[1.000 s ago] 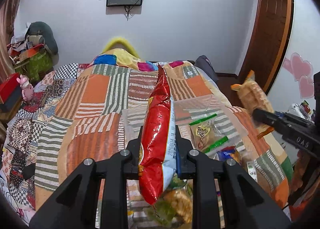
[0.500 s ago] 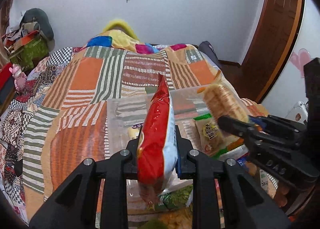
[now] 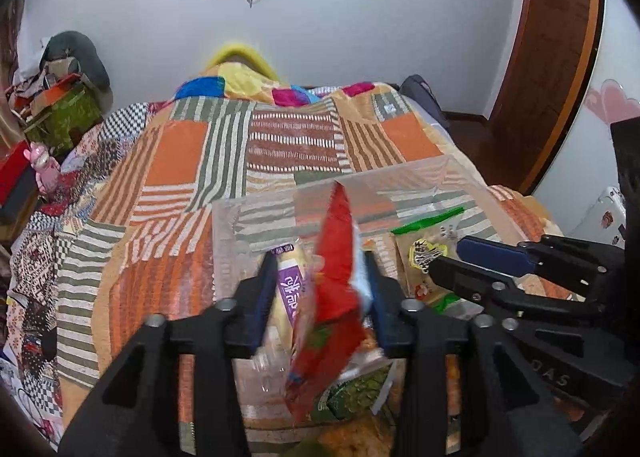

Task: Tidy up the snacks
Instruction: 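Lower the red bag and snack stick into the clear box and release both, then grasp the small white-yellow snack bag with the left gripper while the right grasps the labeled biscuit roll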

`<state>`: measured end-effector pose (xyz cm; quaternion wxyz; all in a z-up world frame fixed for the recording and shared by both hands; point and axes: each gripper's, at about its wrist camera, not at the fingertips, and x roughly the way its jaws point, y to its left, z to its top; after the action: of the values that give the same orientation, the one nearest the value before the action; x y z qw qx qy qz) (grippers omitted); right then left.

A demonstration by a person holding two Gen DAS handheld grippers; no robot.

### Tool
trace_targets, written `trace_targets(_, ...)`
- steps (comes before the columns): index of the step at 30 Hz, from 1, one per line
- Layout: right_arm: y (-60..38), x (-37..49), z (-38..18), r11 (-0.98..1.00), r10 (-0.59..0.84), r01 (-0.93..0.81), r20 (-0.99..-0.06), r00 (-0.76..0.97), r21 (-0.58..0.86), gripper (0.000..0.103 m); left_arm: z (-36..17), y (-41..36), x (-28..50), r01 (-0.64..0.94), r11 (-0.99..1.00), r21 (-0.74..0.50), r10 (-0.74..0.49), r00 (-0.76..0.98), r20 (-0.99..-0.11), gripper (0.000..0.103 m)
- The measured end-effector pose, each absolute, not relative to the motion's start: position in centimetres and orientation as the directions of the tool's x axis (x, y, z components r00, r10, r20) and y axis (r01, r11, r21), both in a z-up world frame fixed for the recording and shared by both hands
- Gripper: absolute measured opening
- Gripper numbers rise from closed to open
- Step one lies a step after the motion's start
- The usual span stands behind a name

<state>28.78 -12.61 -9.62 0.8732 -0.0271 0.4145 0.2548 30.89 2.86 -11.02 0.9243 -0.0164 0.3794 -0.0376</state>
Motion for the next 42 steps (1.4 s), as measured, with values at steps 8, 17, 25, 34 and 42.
trace_targets(8, -14.6, 26.3, -6.9, 0.872, 0.427, -0.467, -0.691, 0.583, 0.145, 0.034, -7.2, 3.5, 26.9, 0.076, 0.995, -0.063, -0.099, 0.771, -0.629, 0.081)
trace_targets(17, -18.1, 22.2, -4.9, 0.892, 0.407, -0.432, -0.647, 0.645, 0.131, 0.045, -5.8, 6.0, 20.8, 0.047, 0.999, -0.027, -0.054, 0.797, -0.602, 0.094)
trace_targets(25, -20.4, 19.9, -6.0, 0.92, 0.349, -0.377, -0.669, 0.656, 0.11, 0.051, -9.2, 9.2, 16.8, -0.025, 1.0, -0.012, 0.01, 0.741, -0.672, 0.094)
trace_targets(34, -22.3, 19.2, -9.9, 0.941, 0.304, -0.308, -0.742, 0.597, 0.138, 0.053, -15.1, 11.0, 14.9, -0.067, 0.995, -0.074, -0.015, 0.632, -0.775, 0.094)
trace_targets(42, -22.5, 19.4, -13.0, 0.943, 0.299, -0.289, -0.794, 0.529, 0.162, 0.053, -19.9, 11.4, 15.2, -0.118, 0.99, -0.076, 0.0, 0.546, -0.837, 0.094)
